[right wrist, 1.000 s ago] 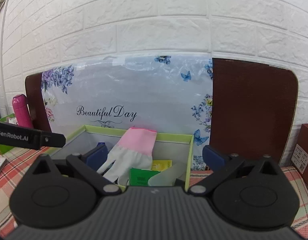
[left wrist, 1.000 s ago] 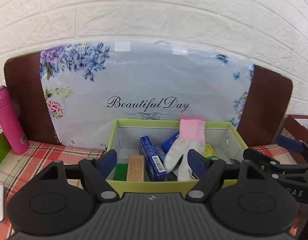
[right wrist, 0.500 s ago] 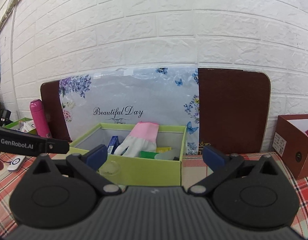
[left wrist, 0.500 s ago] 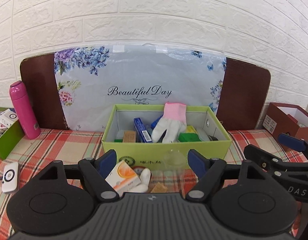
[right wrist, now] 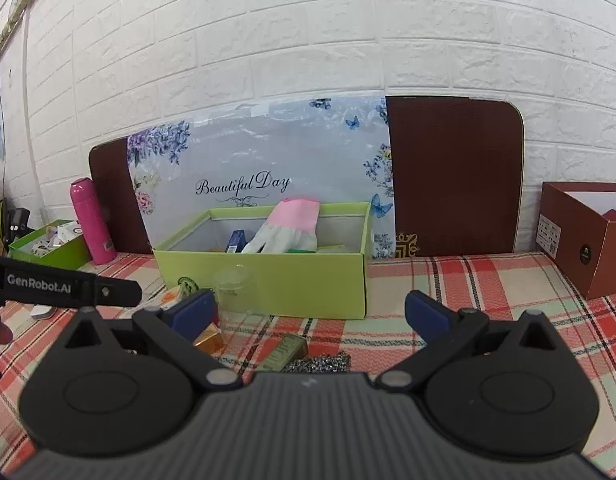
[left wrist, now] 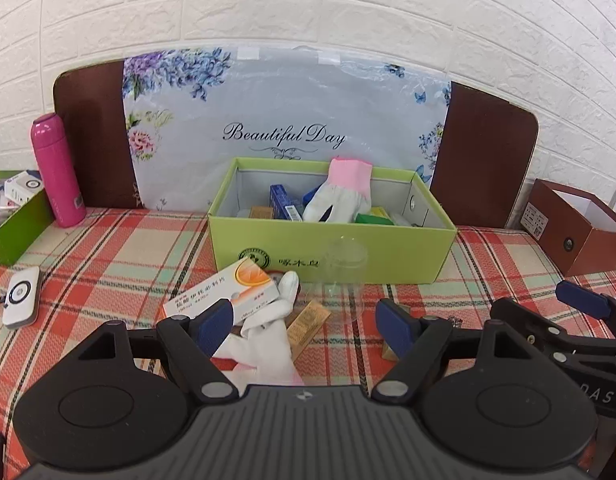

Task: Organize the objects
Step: 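Withdraw both tools back toward the remaining items, then grasp the olive box with the left tool while the right tool grasps the steel scrubber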

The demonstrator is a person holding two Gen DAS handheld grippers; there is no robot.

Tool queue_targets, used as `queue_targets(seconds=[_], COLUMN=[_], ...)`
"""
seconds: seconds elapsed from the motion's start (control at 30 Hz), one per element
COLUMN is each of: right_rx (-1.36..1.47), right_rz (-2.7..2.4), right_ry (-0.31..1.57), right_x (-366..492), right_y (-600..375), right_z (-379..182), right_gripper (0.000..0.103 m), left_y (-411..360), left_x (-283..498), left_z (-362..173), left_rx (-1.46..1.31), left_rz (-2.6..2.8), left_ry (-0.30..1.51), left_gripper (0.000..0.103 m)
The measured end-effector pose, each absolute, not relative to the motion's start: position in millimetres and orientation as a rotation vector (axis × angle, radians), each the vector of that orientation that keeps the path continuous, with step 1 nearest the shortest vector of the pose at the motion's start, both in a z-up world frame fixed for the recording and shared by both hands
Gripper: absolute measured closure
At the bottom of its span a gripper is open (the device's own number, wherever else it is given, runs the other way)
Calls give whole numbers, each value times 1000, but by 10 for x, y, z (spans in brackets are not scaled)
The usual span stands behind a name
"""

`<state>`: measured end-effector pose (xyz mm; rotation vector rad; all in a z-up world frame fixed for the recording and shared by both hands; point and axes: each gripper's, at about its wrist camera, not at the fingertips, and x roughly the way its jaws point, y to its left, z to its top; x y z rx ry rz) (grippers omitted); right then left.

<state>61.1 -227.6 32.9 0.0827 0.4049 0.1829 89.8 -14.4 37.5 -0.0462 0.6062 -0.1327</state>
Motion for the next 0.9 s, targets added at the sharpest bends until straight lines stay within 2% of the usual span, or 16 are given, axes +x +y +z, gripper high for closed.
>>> queue_targets(seconds=[0.37,0.73,0.77,0.8,0.83,0.87,0.9], right_rx=[55,33,34,39,44,43,45], right_rz=[169,260,269,285,291,292,289], right_ry=[500,569,572,579,584,587,588], right_x=[617,1149,1172,1186,1186,1174,1148], right_y=[-2187,-2106,-2101,-2105,-2114,-2128,-2148], right_z=[-38,-605,-622,-628,-625,-613,-596], right_gripper=[0,3,7,24,36,51,52], left_y=[33,129,121,108,89,60,27], left_x=[873,788,794,802,814,827,840], left_z=[38,-160,-157,-154,-149,-144,-138], left_rx=[-71,-80,-81,-81,-79,-75,-70], left_rz=[-88,-130,-140,-149,-158,-166,-176], left_ry=[707,746,745,744,743,741,738], left_gripper=[22,22,22,22,22,22,22])
